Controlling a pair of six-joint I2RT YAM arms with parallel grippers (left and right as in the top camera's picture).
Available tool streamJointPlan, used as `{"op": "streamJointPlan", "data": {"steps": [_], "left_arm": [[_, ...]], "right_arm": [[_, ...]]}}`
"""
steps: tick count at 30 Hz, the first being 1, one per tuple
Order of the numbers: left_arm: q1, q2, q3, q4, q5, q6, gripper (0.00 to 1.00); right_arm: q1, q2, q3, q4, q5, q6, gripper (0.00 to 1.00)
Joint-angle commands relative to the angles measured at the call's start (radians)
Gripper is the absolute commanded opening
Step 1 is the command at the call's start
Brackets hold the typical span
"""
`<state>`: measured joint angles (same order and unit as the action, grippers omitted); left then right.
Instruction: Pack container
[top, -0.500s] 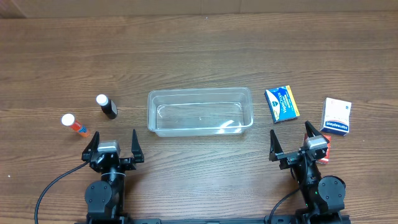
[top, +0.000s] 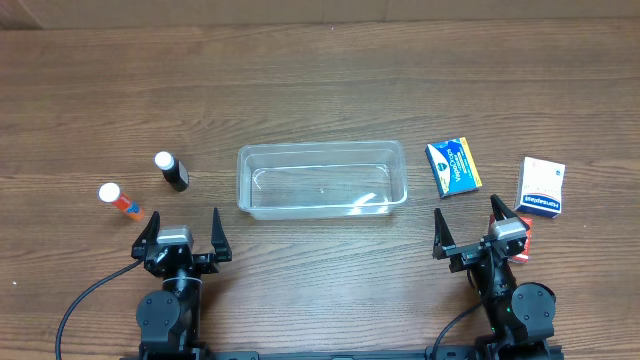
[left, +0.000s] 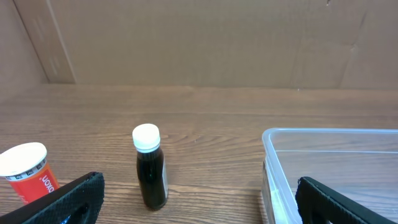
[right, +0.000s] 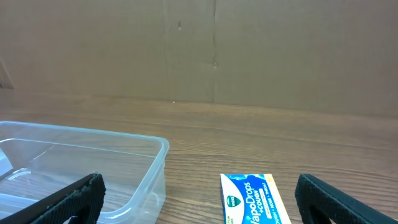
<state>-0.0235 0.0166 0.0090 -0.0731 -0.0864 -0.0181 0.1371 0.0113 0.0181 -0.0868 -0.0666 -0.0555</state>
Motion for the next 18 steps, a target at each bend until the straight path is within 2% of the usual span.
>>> {"op": "streamJointPlan", "data": {"steps": [1, 18], "left_arm": [[0.010, -0.011, -0.004, 0.003, 0.009, 0.022, 1.00], [0.010, -0.011, -0.004, 0.004, 0.002, 0.023, 1.00]], "right_arm": [[-0.004, -0.005, -0.010, 0.007, 0.009, 0.003, 1.00], [-0.004, -0.005, -0.010, 0.009, 0.005, 0.003, 1.00]]}}
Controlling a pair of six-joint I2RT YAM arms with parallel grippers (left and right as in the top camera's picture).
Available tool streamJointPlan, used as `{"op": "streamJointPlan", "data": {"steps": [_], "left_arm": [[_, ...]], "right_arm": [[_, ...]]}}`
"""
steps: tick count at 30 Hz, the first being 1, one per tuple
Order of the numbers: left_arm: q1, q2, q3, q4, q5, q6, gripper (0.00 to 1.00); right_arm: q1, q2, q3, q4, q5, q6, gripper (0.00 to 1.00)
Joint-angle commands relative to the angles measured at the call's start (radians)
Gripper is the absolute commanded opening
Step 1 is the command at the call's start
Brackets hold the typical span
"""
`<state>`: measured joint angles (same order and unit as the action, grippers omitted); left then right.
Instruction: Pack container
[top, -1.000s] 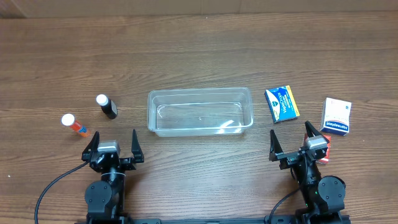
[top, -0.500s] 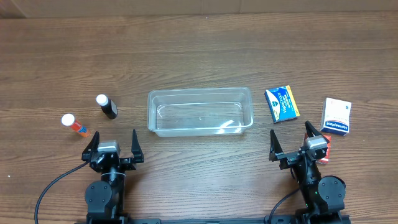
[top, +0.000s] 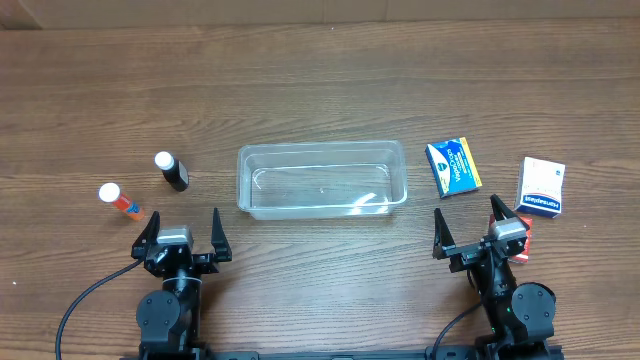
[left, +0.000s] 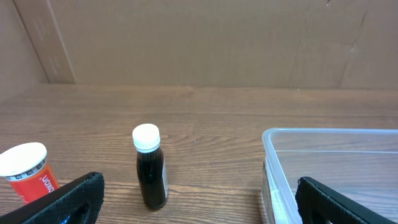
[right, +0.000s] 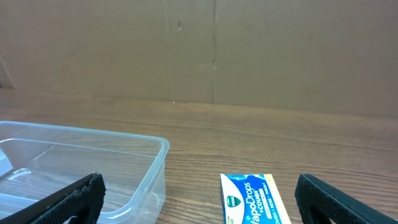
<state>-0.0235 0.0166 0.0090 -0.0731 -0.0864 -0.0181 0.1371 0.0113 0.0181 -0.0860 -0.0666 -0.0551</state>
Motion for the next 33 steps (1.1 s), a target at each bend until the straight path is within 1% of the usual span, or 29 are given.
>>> {"op": "streamJointPlan", "data": {"steps": [1, 2, 4, 7, 9, 11, 14, 18, 20, 22, 23, 26, 28, 30, 32, 33], "left_arm": [[0.010, -0.011, -0.004, 0.005, -0.001, 0.021, 1.00], [0.010, -0.011, -0.004, 0.008, 0.002, -0.009, 1.00], [0.011, -0.011, -0.004, 0.013, -0.007, -0.066, 1.00], [0.010, -0.011, 0.013, 0.014, -0.032, -0.068, 1.00], [0.010, -0.006, 0.073, -0.006, -0.055, -0.068, 1.00], [0.010, 0.042, 0.157, -0.037, -0.056, -0.069, 1.00], [0.010, 0.175, 0.264, -0.034, -0.056, -0.069, 1.00], [0.010, 0.501, 0.478, -0.048, -0.051, -0.087, 1.00], [0.010, 0.690, 0.633, -0.125, -0.051, -0.116, 1.00], [0.011, 0.857, 0.804, -0.249, -0.041, -0.121, 1.00], [0.011, 0.958, 0.911, -0.345, -0.027, -0.120, 1.00], [0.024, 1.191, 1.207, -0.661, 0.053, -0.131, 1.00], [0.040, 1.279, 1.335, -0.797, 0.125, -0.136, 1.00], [0.066, 1.360, 1.439, -0.878, 0.248, -0.136, 1.00], [0.079, 1.385, 1.460, -0.915, 0.254, -0.135, 1.00], [0.089, 1.389, 1.459, -0.918, 0.247, -0.136, 1.00]], "right_arm": [[-0.004, -0.005, -0.010, 0.008, 0.005, 0.003, 1.00], [-0.004, -0.005, -0.010, 0.008, 0.006, 0.010, 1.00], [-0.004, -0.005, -0.009, 0.008, 0.032, 0.093, 1.00], [-0.004, -0.004, 0.014, -0.029, 0.032, 0.174, 1.00], [-0.004, -0.004, 0.047, -0.061, 0.031, 0.227, 1.00], [-0.004, 0.000, 0.091, -0.089, 0.032, 0.243, 1.00], [-0.004, 0.044, 0.154, -0.120, 0.065, 0.243, 1.00], [-0.004, 0.221, 0.298, -0.181, 0.073, 0.243, 1.00], [-0.004, 0.362, 0.400, -0.227, 0.073, 0.243, 1.00], [-0.004, 0.490, 0.494, -0.289, 0.072, 0.243, 1.00], [-0.004, 0.599, 0.576, -0.353, 0.072, 0.242, 1.00], [-0.004, 0.802, 0.751, -0.506, 0.068, 0.241, 1.00], [-0.004, 0.913, 0.856, -0.599, 0.069, 0.231, 1.00], [-0.004, 1.065, 1.000, -0.742, 0.068, 0.190, 1.00], [-0.004, 1.163, 1.083, -0.833, 0.065, 0.183, 1.00], [-0.004, 1.203, 1.112, -0.849, 0.053, 0.193, 1.00]]}}
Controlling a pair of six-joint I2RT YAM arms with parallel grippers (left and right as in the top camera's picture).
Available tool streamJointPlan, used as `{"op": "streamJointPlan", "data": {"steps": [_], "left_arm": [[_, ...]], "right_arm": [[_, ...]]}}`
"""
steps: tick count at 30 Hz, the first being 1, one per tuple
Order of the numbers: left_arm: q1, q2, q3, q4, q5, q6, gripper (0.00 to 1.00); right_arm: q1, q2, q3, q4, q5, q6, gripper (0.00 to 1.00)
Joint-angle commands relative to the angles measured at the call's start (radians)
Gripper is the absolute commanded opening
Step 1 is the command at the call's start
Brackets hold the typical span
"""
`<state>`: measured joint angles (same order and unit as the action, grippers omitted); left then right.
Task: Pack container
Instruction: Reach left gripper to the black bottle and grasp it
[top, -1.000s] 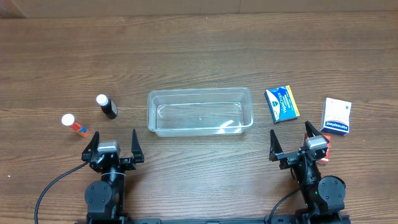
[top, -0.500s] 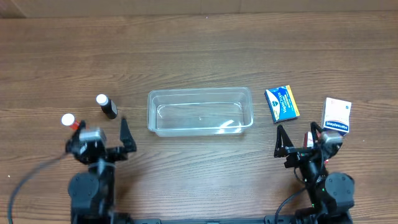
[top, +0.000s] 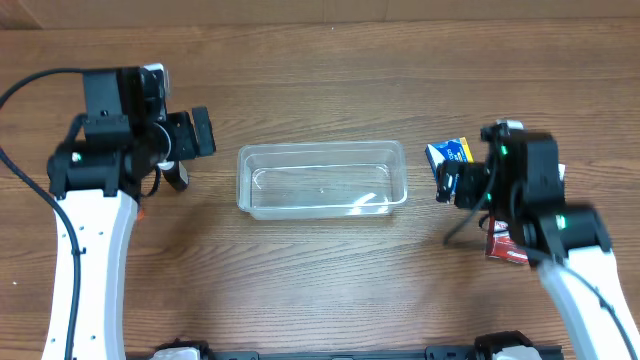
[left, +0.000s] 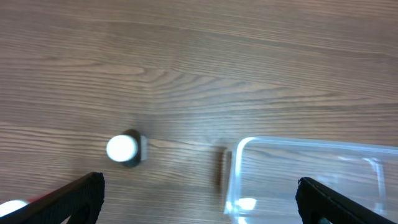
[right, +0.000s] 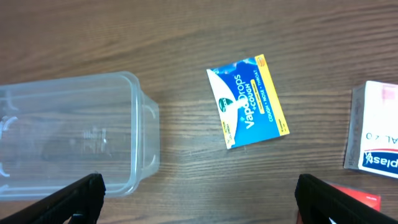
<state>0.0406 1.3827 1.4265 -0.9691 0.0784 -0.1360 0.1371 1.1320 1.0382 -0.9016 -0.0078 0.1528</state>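
Note:
The clear plastic container lies empty at the table's middle. My left gripper hangs open high over the table, above the container's left end and a black bottle with a white cap. An orange bottle's white cap peeks in at the lower left. My right gripper is open too, high above the gap between the container's right end and a blue cough-drop packet. A white box and a red box lie right of it.
The table is brown wood. Both arms are raised over it: the left arm along the left side, the right arm along the right, covering the white box in the overhead view. The red box shows beside it.
Both arms have risen from their rest at the table's front edge. The wrist cameras now look down on the table. Both grippers stay open and nothing on the table has moved.
At both earlier moments the arms were folded at the front edge, grippers open and level with the table. Now the left gripper is over the bottle and the container's left end, the right over the blue packet's side.

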Motion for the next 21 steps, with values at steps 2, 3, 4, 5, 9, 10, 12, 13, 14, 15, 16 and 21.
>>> {"op": "streamJointPlan", "data": {"steps": [2, 3, 4, 5, 9, 10, 12, 13, 14, 15, 16, 21], "left_arm": [[0.046, 0.029, 0.042, -0.021, 0.050, -0.029, 1.00], [0.056, 0.035, 0.041, -0.023, 0.021, -0.046, 1.00], [0.064, 0.044, 0.040, -0.026, -0.003, -0.051, 1.00], [0.069, 0.056, 0.039, -0.029, -0.025, -0.053, 1.00], [0.086, 0.144, 0.034, -0.021, -0.060, -0.081, 1.00], [0.091, 0.181, 0.034, -0.021, -0.060, -0.081, 1.00], [0.104, 0.260, 0.034, -0.021, -0.068, -0.082, 1.00], [0.115, 0.299, 0.034, -0.018, -0.067, -0.082, 1.00], [0.124, 0.323, 0.034, -0.016, -0.067, -0.082, 1.00], [0.134, 0.355, 0.034, -0.010, -0.066, -0.081, 1.00], [0.143, 0.383, 0.034, -0.006, -0.066, -0.081, 1.00], [0.165, 0.494, 0.034, 0.010, -0.067, -0.080, 1.00]], "right_arm": [[-0.004, 0.130, 0.109, -0.037, -0.012, -0.014, 1.00], [-0.004, 0.137, 0.109, -0.035, -0.007, -0.015, 1.00], [-0.004, 0.138, 0.109, -0.034, 0.000, -0.014, 1.00], [-0.004, 0.138, 0.109, -0.031, 0.007, -0.015, 1.00], [-0.004, 0.138, 0.109, -0.029, 0.007, -0.014, 1.00], [-0.004, 0.138, 0.109, -0.029, 0.007, -0.014, 1.00], [-0.004, 0.138, 0.109, -0.032, 0.007, -0.015, 1.00], [-0.004, 0.138, 0.108, -0.033, 0.007, -0.015, 1.00], [-0.004, 0.138, 0.108, -0.033, 0.007, -0.014, 1.00], [-0.004, 0.138, 0.108, -0.033, 0.007, -0.014, 1.00], [-0.004, 0.138, 0.108, -0.033, 0.007, -0.014, 1.00], [-0.004, 0.138, 0.108, -0.032, 0.007, -0.015, 1.00]]}}
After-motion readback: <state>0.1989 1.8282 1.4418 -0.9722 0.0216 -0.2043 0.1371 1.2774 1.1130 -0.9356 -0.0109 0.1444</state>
